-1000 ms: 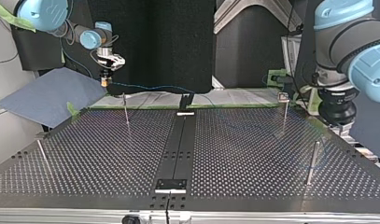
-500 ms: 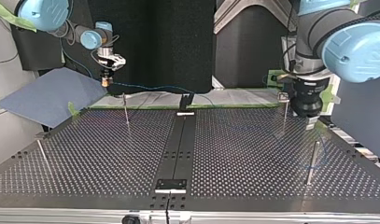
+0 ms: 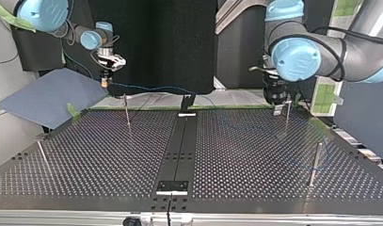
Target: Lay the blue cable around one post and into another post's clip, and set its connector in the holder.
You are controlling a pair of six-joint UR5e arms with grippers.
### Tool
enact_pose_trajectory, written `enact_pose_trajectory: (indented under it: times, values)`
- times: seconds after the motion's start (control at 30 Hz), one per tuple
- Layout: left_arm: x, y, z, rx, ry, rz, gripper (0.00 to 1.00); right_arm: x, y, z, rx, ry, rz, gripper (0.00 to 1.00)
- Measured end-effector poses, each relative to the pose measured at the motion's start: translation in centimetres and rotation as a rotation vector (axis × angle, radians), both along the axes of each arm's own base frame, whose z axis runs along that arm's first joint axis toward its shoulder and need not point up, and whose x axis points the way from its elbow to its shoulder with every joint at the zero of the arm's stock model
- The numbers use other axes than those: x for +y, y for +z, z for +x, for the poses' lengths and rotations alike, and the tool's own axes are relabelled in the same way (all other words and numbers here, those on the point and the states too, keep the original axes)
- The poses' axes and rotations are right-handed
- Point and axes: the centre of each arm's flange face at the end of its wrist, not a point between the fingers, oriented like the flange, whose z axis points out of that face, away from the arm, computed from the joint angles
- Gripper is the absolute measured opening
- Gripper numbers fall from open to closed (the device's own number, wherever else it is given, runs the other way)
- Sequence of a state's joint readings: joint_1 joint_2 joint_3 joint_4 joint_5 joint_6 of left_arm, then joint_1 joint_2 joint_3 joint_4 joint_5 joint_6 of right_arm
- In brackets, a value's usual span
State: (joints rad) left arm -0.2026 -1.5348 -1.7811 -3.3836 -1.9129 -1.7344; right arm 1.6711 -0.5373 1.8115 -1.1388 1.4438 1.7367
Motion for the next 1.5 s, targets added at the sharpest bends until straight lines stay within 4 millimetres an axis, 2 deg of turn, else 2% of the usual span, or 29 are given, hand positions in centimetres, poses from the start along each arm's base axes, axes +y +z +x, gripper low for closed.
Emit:
enact_pose_trajectory:
  times: [0.47, 0.87, 1.07, 1.33, 1.5]
  values:
    - [-4.5, -9.5, -1.7, 0.105, -0.067, -0.019, 1.00, 0.1, -0.1, -0.4, 0.028, -0.010, 0.015, 0.17]
    - [-8.0, -16.2, -4.4, 0.183, -0.155, -0.063, 1.00, 0.2, -0.1, 0.0, 0.034, 0.001, 0.008, 0.17]
    - [-10.7, -17.8, -4.4, 0.173, -0.220, -0.085, 1.00, 0.2, -0.1, 0.0, 0.036, 0.003, 0.007, 0.17]
    - [-14.3, -18.6, -3.4, 0.113, -0.268, -0.075, 1.00, 0.2, -0.1, 0.1, 0.037, 0.004, 0.008, 0.17]
    - [-16.8, -20.3, -3.9, 0.099, -0.315, -0.069, 1.00, 0.2, 0.0, 0.1, 0.037, 0.004, 0.005, 0.17]
